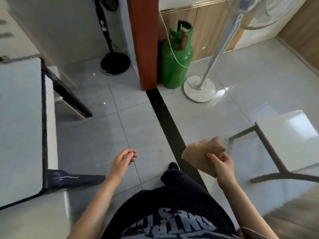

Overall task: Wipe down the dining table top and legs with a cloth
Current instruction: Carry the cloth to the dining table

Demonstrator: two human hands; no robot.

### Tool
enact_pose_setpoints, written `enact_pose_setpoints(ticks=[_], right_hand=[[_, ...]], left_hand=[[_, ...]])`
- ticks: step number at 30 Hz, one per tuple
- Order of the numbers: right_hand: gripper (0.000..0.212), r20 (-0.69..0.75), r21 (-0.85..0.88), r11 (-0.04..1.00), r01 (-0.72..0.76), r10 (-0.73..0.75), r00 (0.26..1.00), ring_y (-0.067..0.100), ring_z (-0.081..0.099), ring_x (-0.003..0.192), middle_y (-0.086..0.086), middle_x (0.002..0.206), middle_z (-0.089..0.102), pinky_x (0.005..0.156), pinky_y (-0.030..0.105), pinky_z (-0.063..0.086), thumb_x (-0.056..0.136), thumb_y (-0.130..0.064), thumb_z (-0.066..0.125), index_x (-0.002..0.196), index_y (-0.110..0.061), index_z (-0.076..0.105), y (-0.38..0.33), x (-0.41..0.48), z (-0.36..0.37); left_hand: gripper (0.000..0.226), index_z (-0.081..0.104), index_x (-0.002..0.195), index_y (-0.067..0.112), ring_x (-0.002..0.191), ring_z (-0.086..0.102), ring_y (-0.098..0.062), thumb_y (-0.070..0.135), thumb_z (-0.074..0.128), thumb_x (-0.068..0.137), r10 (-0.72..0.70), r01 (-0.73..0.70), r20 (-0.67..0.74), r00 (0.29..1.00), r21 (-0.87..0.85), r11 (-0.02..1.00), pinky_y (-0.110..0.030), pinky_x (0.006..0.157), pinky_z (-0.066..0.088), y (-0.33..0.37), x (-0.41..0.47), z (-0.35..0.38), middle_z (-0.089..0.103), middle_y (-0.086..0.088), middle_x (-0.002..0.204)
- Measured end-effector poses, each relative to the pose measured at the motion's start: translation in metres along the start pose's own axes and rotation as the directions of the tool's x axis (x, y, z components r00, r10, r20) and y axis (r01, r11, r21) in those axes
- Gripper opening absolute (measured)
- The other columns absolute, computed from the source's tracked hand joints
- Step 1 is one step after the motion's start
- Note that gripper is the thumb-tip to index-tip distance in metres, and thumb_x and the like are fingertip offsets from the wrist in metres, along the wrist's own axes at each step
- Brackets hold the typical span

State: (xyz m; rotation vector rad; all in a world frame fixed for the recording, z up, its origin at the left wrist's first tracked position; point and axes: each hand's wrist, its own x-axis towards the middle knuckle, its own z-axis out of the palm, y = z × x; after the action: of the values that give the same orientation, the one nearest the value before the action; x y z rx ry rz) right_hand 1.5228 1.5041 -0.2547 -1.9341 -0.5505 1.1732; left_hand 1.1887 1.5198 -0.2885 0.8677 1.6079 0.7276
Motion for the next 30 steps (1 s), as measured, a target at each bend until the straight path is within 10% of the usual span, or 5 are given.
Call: enact_pose_setpoints(ticks=[7,14,30], right_hand=[[0.017,0.317,-0.173,0.983,0.056,0.002,0.949,0.018,0.062,0.089,0.0,0.096,0.067,0.066,0.03,0.05,0.084,-0.017,0.071,0.099,-0.021,0.064,-0.105,0.098,0.091],[0.022,0.444,-0.37,0.917,0.147,0.036,0.895,0.025,0.065,0.094,0.006,0.1,0.07,0.078,0.043,0.054,0.083,-0.019,0.072,0.103,-0.015,0.065,-0.153,0.166,0.189],[0.03,0.563,-0.401,0.832,0.383,-0.106,0.82,0.03,0.06,0.096,0.013,0.104,0.064,0.084,0.043,0.05,0.085,-0.012,0.072,0.112,-0.006,0.061,-0.296,0.222,0.478]], left_hand=[[0.023,0.065,0.087,0.019,0.083,0.061,-0.021,0.012,0.045,0.097,-0.222,0.156,-0.306,0.926,-0.226,0.962,-0.032,0.083,0.046,0.012,0.033,-0.009,0.066,-0.005,0.089],[0.026,0.065,0.084,0.016,0.076,0.057,-0.022,0.008,0.045,0.098,-0.369,0.14,-0.445,0.816,-0.467,0.873,-0.026,0.069,0.045,0.019,0.079,-0.037,0.065,-0.008,0.082],[0.019,0.067,0.094,0.007,0.081,0.061,-0.019,0.019,0.053,0.089,-0.288,-0.035,-0.581,0.761,-0.48,0.877,-0.024,0.075,0.047,0.109,0.236,-0.215,0.069,-0.015,0.094]])
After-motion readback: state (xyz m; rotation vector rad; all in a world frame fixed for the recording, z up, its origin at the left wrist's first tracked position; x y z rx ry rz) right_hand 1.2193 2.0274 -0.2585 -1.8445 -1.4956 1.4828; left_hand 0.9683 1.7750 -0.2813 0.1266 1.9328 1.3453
